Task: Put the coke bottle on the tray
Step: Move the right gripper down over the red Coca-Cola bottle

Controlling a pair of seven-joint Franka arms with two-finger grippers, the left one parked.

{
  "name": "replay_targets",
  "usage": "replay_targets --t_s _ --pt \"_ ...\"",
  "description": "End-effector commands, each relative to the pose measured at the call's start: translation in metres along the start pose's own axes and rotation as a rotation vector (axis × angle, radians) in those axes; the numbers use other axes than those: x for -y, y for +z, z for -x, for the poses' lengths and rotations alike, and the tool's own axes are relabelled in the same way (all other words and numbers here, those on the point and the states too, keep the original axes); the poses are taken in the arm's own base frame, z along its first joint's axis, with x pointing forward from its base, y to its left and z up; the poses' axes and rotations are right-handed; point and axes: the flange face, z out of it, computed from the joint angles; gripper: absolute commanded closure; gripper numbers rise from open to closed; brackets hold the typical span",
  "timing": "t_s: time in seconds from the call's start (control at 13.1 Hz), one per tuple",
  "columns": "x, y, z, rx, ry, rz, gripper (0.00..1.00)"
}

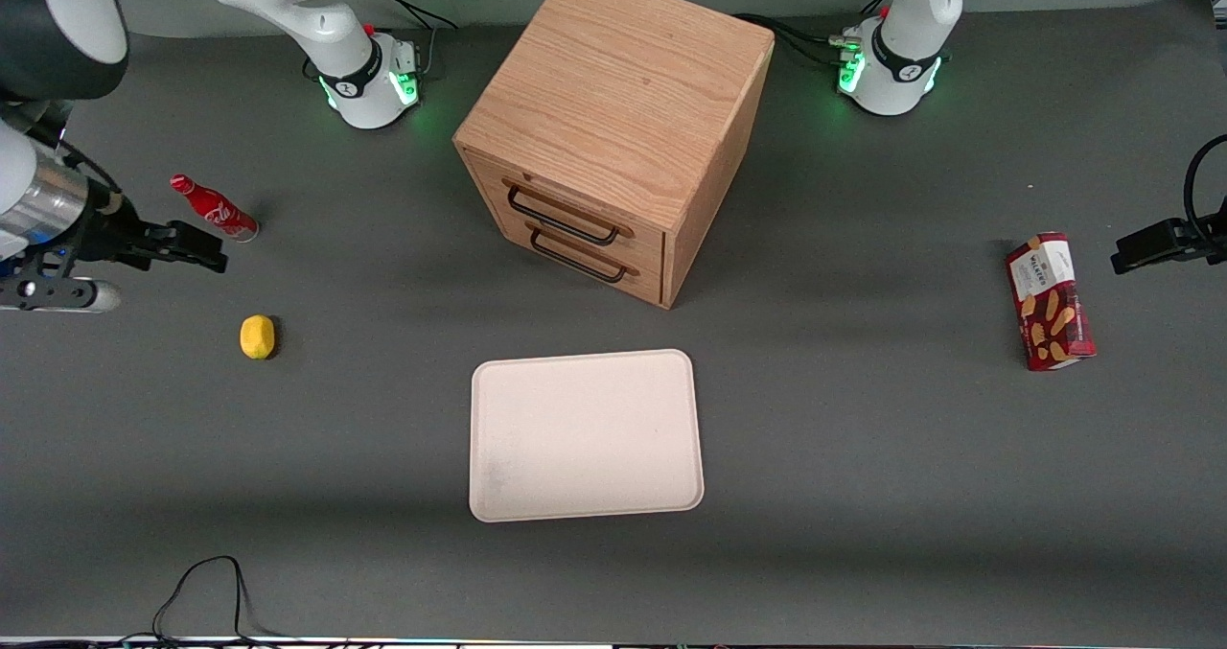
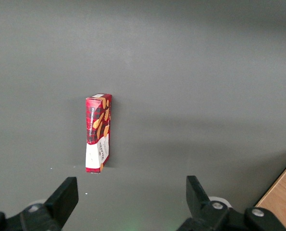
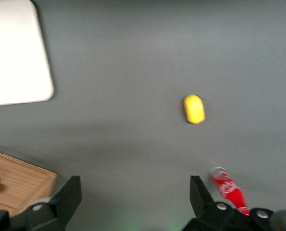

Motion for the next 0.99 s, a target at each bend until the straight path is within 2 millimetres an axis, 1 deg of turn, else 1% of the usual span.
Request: replay_targets --t_s 0.0,0.08,0.23,0.38,0.46,0.61,0.76,0.84,0.91 --pt "-0.063 0.03 0.047 -0.014 -0.071 0.026 0.0" --pt "-0.09 0.05 0.066 -0.033 -0.087 0.013 0.0" --pt "-0.132 0.096 0.097 -0.034 -0.13 -0.006 0.0" --pt "-0.164 0.13 0.122 -0.01 -0.153 0.029 0.0" --pt "-0.172 0.147 0.131 -0.018 -0.161 0.012 0.0" --pt "-0.193 0.192 0.158 -0.025 -0.161 0.007 0.0" --pt "-0.201 0.223 0.178 -0.039 -0.176 0.021 0.0" --pt "-0.211 0.236 0.188 -0.039 -0.173 0.03 0.0" --pt "-0.216 0.246 0.195 -0.036 -0.171 0.027 0.0"
